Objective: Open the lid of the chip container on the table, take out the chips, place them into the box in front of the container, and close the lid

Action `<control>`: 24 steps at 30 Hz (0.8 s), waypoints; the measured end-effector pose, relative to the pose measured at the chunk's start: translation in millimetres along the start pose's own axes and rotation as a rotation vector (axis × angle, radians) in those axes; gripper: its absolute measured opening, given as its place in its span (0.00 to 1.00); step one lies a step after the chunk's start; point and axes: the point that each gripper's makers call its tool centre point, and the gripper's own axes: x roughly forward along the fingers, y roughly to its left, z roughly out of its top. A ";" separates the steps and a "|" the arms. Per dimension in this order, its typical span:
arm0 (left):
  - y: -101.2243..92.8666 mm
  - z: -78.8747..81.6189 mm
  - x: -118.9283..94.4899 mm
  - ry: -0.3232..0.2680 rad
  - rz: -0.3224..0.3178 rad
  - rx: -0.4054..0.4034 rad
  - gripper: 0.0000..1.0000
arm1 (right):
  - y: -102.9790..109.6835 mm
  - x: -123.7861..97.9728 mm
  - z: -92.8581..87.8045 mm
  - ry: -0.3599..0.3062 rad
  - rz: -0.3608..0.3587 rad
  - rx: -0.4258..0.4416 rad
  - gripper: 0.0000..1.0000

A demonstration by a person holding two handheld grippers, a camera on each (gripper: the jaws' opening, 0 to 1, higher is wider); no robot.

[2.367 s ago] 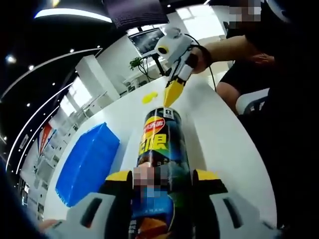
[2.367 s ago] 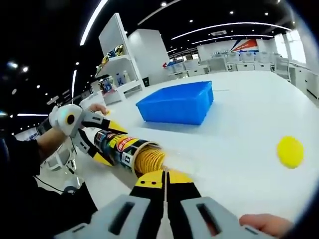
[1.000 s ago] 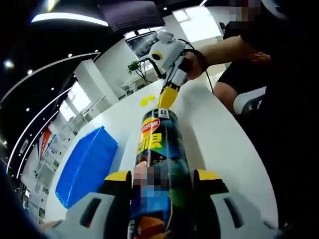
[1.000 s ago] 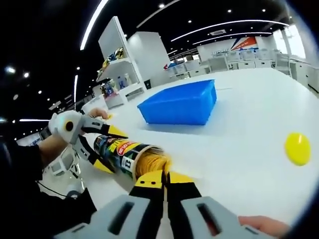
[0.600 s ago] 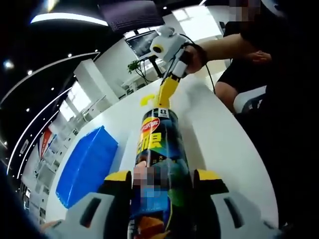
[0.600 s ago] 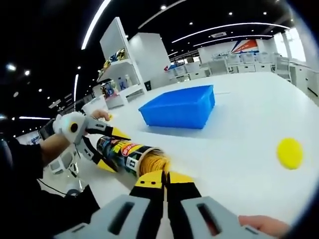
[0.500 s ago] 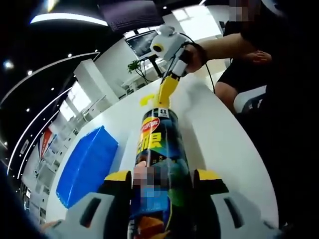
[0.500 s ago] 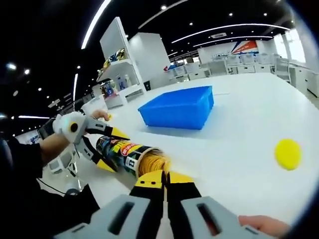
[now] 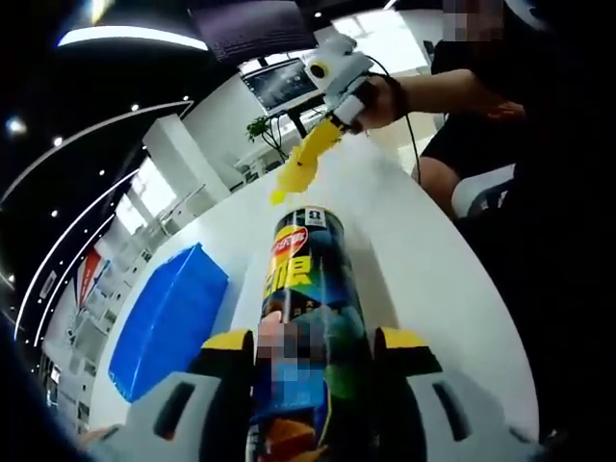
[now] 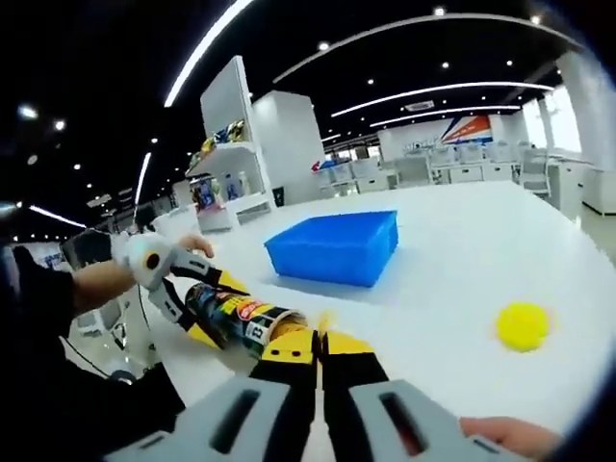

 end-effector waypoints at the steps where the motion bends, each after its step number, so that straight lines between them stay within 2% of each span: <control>1: 0.0 0.0 0.0 0.000 0.000 0.000 0.50 | -1.3 -3.3 9.2 -0.036 -0.029 -0.057 0.01; 2: 0.0 0.0 0.1 0.000 0.001 0.000 0.50 | -3.4 -6.1 16.0 -0.064 -0.058 -0.104 0.01; 5: 0.0 -0.1 0.1 0.002 0.002 0.001 0.50 | -21.5 -17.6 37.0 -0.131 -0.259 -0.372 0.01; 7: -0.1 -0.1 0.3 0.004 0.003 0.002 0.50 | -19.0 -22.3 47.9 -0.181 -0.299 -0.492 0.01; 10: -0.2 0.0 0.3 0.006 0.003 0.003 0.50 | -13.8 -25.7 54.7 -0.199 -0.364 -0.654 0.01; 13: -0.4 -0.1 0.4 0.010 0.003 0.007 0.51 | -3.0 -23.9 56.3 -0.202 -0.380 -0.785 0.01; 16: -0.5 0.0 0.5 0.012 0.004 0.009 0.51 | 4.1 -19.4 59.0 -0.204 -0.383 -0.845 0.01; 19: -0.5 -0.1 0.7 0.015 0.005 0.010 0.51 | 4.2 -12.7 72.6 -0.216 -0.368 -0.864 0.01; 24: -1.7 -0.7 1.7 0.040 0.010 0.028 0.51 | 17.7 10.8 117.2 -0.267 -0.335 -0.927 0.01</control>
